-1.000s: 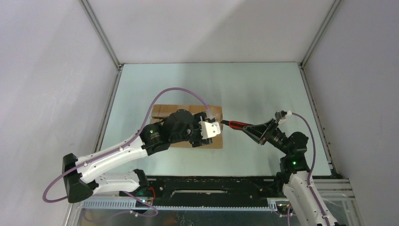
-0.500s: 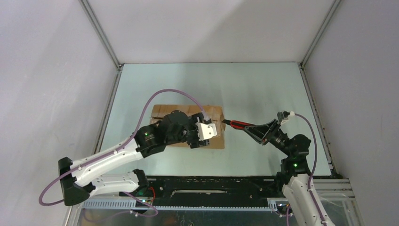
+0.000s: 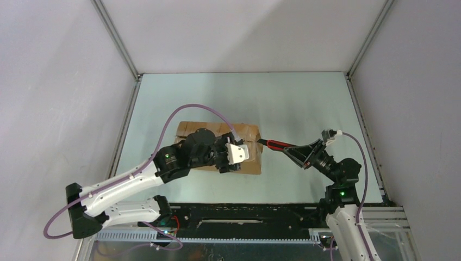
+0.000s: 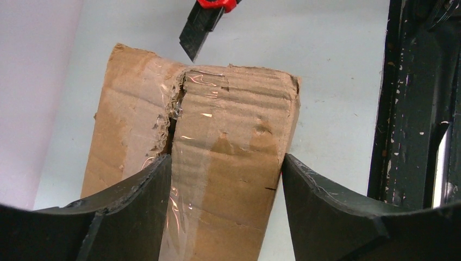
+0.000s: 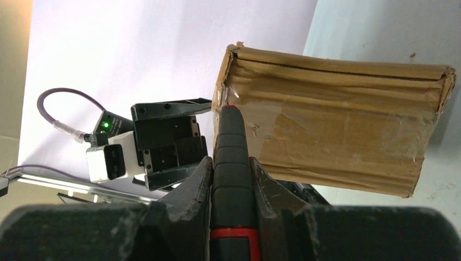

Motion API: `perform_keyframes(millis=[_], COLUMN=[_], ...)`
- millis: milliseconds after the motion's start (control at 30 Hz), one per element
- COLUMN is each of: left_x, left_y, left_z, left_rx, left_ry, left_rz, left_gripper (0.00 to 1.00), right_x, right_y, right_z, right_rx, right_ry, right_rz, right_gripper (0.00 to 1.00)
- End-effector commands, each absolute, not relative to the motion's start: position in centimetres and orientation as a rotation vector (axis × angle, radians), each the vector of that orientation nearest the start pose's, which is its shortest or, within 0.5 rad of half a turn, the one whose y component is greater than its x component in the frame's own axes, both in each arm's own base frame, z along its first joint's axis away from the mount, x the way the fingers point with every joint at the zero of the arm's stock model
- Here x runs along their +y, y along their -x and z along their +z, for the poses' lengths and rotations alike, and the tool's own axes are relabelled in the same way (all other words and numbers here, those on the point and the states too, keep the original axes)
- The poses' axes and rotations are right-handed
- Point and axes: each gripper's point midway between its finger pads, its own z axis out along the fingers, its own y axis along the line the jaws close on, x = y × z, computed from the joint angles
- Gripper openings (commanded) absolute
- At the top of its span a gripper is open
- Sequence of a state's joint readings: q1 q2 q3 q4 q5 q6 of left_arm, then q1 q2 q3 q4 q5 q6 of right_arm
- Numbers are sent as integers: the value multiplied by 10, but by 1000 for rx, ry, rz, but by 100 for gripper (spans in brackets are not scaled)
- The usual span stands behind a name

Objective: Unpack the express box
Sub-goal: Cut the express box at the center of the board.

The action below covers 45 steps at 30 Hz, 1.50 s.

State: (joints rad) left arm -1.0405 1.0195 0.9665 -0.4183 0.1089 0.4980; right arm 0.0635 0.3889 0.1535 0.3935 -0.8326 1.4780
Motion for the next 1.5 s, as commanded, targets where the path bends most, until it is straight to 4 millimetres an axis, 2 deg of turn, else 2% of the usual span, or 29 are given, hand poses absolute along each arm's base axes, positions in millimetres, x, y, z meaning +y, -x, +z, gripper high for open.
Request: perform_keyframes(millis=[0, 300, 967, 1467], left_x=[-294, -294, -293, -300], left_y=[-171, -170, -171, -170], left_z=[262, 264, 266, 274], left_rx=[1341, 1336, 1330, 1260], left_ry=[-1430, -1429, -1427, -1465], left_rz=[-464, -469, -463, -459], left_gripper=[71, 70, 69, 69], right_x=[167, 174, 176, 190], right_y=[-171, -166, -164, -154], right_z=[259, 265, 263, 265], right_rx=[1662, 1665, 1661, 1720], right_ry=[-339, -295, -303, -213], right_rz=[1774, 1799, 1843, 1903], right_gripper=[0, 0, 0, 0])
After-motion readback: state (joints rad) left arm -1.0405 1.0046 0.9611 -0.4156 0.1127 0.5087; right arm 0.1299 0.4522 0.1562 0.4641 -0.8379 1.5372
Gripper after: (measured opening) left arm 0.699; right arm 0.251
